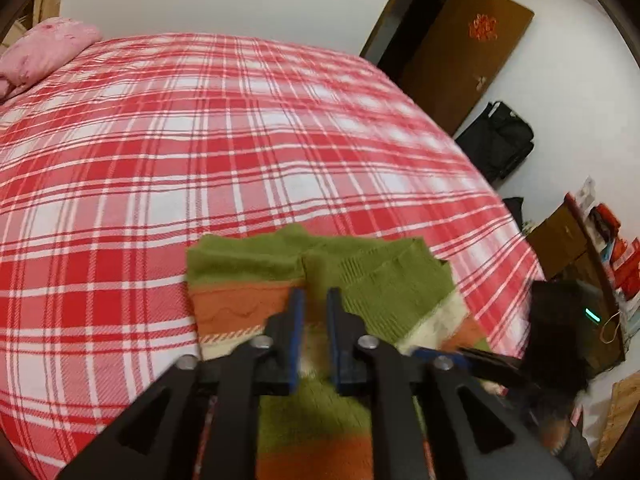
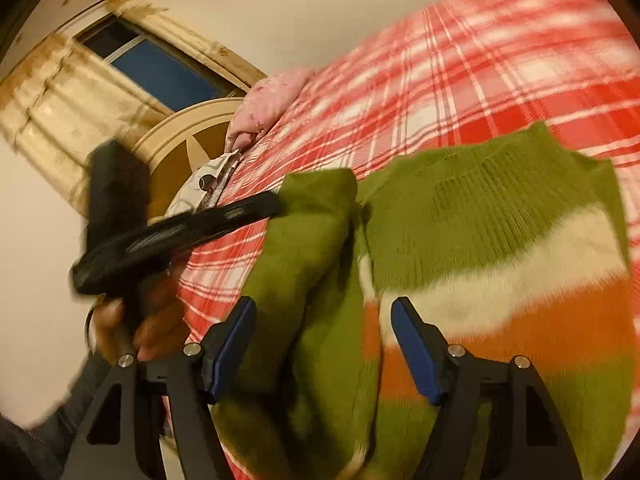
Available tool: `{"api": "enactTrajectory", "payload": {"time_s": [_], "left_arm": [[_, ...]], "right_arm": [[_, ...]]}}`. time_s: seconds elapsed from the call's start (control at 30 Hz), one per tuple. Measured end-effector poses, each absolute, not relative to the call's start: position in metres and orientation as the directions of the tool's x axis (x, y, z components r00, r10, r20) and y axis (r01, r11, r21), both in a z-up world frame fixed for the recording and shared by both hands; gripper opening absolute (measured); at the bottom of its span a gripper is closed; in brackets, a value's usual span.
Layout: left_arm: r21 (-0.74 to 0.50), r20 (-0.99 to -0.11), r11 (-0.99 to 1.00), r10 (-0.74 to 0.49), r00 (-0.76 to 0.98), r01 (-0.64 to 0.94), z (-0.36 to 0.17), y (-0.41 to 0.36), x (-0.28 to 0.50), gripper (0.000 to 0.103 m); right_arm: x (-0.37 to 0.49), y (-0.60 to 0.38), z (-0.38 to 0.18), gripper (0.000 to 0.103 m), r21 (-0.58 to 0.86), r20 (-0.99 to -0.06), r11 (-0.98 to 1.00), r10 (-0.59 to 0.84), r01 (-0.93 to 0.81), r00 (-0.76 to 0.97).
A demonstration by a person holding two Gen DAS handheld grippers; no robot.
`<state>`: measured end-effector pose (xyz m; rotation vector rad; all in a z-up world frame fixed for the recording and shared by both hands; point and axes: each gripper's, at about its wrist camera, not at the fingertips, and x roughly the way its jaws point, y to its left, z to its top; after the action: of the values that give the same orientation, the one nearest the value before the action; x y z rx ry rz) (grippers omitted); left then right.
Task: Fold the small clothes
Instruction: 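Grasp the striped sweater with the right tool while the left tool holds its edge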
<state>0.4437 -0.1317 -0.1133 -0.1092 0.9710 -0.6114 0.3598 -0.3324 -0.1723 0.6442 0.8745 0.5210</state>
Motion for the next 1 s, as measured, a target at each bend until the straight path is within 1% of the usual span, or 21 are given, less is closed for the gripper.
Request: {"api": "enactTrajectory", "payload": {"time_s": [0.03,0.07,0.1,0.13,0.17,0.2,0.23,0.33,0.4,0.47,0.53,0.6,0.63,0.67,0.7,0.73,0.77,0.87,1.0], "left_arm": [[-0.332,-0.73,0.827,-0.53,0.431,0.454,-0.108,-0.128,0.435,0.032],[-0.281,-0.716,0.838,-0.507,0.48,0.467,-0.102,-0.123,0.419,0.043],[-0.258,-0.703,0.835,-0.508,0.498,0.486,-0.1,-0.119,0.406,0.048],[-0.237,-0.69,0.821,-0.518,0.505,0.519,-0.1,-0.117,0.39,0.056],[-0.192,-0.69,0.82,-0.503,0.52,0.539,-0.102,-0.117,0.373,0.058],[-0.134,-0.689,0.817,-0.484,0.54,0.561,-0.106,-0.118,0.353,0.058],[-0.11,-0.684,0.802,-0.49,0.541,0.587,-0.111,-0.12,0.336,0.058],[-0.069,-0.704,0.758,-0.498,0.507,0.648,-0.132,-0.136,0.294,0.058],[-0.011,-0.708,0.722,-0.494,0.505,0.691,-0.147,-0.154,0.268,0.058],[-0.001,-0.719,0.684,-0.508,0.475,0.729,-0.157,-0.168,0.256,0.062],[0.065,-0.731,0.668,-0.474,0.491,0.742,-0.172,-0.185,0.249,0.063],[0.145,-0.734,0.682,-0.412,0.54,0.717,-0.184,-0.195,0.253,0.064],[0.141,-0.736,0.684,-0.411,0.538,0.716,-0.185,-0.196,0.256,0.06],[0.131,-0.736,0.688,-0.416,0.535,0.714,-0.186,-0.195,0.26,0.048],[0.115,-0.74,0.696,-0.417,0.528,0.709,-0.184,-0.194,0.264,0.039],[0.085,-0.751,0.696,-0.425,0.505,0.713,-0.183,-0.193,0.268,0.02],[0.055,-0.757,0.7,-0.436,0.487,0.712,-0.181,-0.19,0.272,0.016],[0.034,-0.747,0.708,-0.451,0.488,0.706,-0.172,-0.187,0.275,0.012],[-0.037,-0.706,0.694,-0.527,0.472,0.719,-0.149,-0.188,0.271,0.011]], "right_arm": [[0.371,-0.334,-0.176,0.071,0.73,-0.516,0.666,0.686,-0.157,0.513],[0.379,-0.338,-0.179,0.071,0.749,-0.501,0.644,0.705,-0.156,0.502],[0.386,-0.343,-0.181,0.071,0.776,-0.477,0.612,0.729,-0.154,0.491],[0.394,-0.348,-0.185,0.071,0.82,-0.438,0.554,0.77,-0.147,0.463],[0.402,-0.355,-0.19,0.071,0.852,-0.41,0.509,0.793,-0.121,0.45],[0.406,-0.358,-0.19,0.071,0.859,-0.403,0.5,0.792,-0.108,0.459],[0.412,-0.361,-0.189,0.071,0.862,-0.398,0.496,0.79,-0.105,0.467],[0.432,-0.352,-0.191,0.071,0.864,-0.42,0.495,0.809,-0.09,0.411],[0.441,-0.33,-0.189,0.071,0.808,-0.518,0.58,0.783,-0.102,0.346],[0.446,-0.312,-0.192,0.071,0.784,-0.558,0.607,0.78,-0.13,0.282],[0.455,-0.298,-0.199,0.071,0.745,-0.615,0.656,0.745,-0.119,0.258],[0.459,-0.289,-0.204,0.071,0.73,-0.637,0.674,0.732,-0.117,0.241],[0.462,-0.284,-0.205,0.07,0.724,-0.642,0.678,0.73,-0.128,0.235],[0.461,-0.281,-0.205,0.049,0.713,-0.65,0.686,0.724,-0.145,0.231],[0.46,-0.277,-0.203,0.034,0.701,-0.66,0.695,0.717,-0.156,0.225],[0.459,-0.275,-0.201,0.024,0.69,-0.666,0.705,0.707,-0.166,0.236],[0.457,-0.273,-0.197,0.019,0.673,-0.673,0.717,0.696,-0.185,0.251],[0.452,-0.275,-0.18,0.017,0.633,-0.683,0.744,0.667,-0.213,0.297],[0.439,-0.279,-0.147,0.016,0.557,-0.709,0.793,0.609,-0.248,0.354]]}}
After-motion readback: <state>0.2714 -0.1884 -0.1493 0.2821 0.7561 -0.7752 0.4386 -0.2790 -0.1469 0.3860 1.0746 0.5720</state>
